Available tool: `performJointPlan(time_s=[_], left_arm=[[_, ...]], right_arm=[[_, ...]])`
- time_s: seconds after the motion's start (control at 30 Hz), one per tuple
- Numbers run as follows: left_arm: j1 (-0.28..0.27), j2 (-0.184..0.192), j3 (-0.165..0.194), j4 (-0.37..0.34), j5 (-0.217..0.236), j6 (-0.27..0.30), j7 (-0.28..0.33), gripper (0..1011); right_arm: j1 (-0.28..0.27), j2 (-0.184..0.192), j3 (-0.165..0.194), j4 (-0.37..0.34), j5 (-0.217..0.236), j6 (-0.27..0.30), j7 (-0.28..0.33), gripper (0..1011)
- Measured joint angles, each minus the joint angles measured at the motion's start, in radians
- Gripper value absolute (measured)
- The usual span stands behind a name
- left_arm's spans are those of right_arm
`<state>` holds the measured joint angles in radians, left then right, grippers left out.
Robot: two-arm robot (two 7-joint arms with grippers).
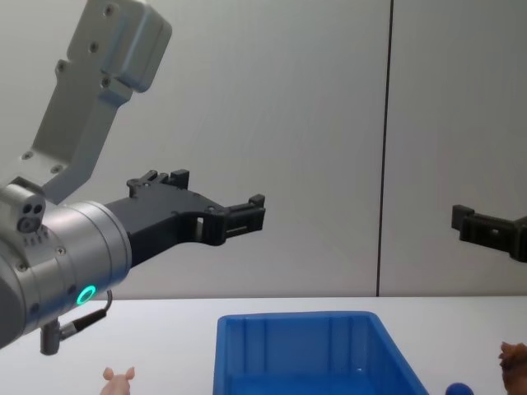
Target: Pick up the two dolls from the table and place them into the box.
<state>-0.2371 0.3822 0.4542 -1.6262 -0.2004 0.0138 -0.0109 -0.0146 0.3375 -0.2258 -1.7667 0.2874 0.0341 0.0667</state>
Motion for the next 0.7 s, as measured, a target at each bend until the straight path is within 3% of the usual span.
performJointPlan(time_s=[0.7], left_arm=[[0.000, 0.000, 0.000, 0.000, 0.000, 0.000, 0.000, 1001]], right_arm=[[-0.001, 0.001, 0.000, 0.000, 0.000, 0.000, 0.000, 1001]])
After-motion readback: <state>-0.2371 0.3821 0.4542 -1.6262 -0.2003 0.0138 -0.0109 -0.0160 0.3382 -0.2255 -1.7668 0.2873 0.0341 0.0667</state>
